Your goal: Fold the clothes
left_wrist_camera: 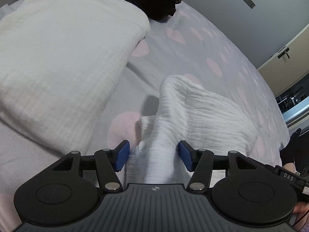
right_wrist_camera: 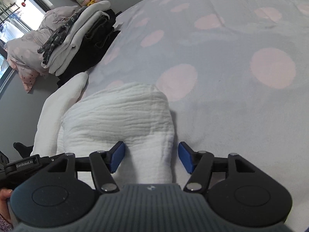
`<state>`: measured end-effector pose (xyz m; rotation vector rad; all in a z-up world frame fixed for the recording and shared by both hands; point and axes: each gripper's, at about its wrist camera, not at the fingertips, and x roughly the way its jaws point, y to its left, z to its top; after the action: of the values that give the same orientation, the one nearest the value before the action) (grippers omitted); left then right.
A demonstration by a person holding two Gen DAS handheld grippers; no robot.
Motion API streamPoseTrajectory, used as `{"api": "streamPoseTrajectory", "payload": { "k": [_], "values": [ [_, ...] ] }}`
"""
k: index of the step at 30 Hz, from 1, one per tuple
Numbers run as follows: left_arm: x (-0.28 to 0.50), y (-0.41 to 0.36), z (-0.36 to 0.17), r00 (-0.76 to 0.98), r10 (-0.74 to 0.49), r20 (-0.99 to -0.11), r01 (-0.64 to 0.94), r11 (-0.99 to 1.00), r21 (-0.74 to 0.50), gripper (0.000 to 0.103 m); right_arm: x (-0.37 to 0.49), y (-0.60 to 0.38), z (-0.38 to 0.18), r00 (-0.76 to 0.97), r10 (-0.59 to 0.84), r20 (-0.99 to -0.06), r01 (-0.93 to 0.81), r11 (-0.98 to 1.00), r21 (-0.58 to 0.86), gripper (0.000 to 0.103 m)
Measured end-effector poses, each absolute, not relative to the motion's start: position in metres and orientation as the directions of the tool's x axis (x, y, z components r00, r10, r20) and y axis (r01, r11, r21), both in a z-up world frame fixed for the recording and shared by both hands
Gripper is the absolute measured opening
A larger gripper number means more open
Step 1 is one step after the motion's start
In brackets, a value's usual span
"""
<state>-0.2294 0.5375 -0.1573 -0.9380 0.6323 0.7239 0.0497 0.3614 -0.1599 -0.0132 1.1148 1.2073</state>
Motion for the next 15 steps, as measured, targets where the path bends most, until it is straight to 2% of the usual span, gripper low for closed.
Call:
{"api": "streamPoseTrajectory", "payload": {
  "k": [4,7,9,12,15],
  "values": [
    [-0.225,0.533,-0.156,0.591,0.287,-0.754,-0.786,0.415,-0.459,0.055,0.046,0.368,-0.163,-0.083,0.733,-0.675,-0.755,0.396,0.523,0.062],
    [-0.222,0.529,-0.155,0.582,0.305,-0.754,-0.792,0.426,-0.438,0.049,0.045,0.369,-0.165,-0.102,0.738,-0.667,-0.75,0.384,0.539,0.05],
    [-0.22,0.525,-0.153,0.578,0.317,-0.752,-0.793,0.435,-0.427,0.045,0.044,0.369,-0.165,-0.125,0.743,-0.658,-0.735,0.376,0.564,0.036],
    [-0.221,0.522,-0.15,0.588,0.329,-0.739,-0.788,0.439,-0.431,0.036,0.037,0.368,-0.161,-0.118,0.746,-0.655,-0.739,0.375,0.56,0.023],
    [-0.226,0.517,-0.146,0.599,0.351,-0.72,-0.786,0.427,-0.447,0.031,0.026,0.367,-0.148,-0.069,0.75,-0.658,-0.777,0.374,0.507,0.016]
  ]
}}
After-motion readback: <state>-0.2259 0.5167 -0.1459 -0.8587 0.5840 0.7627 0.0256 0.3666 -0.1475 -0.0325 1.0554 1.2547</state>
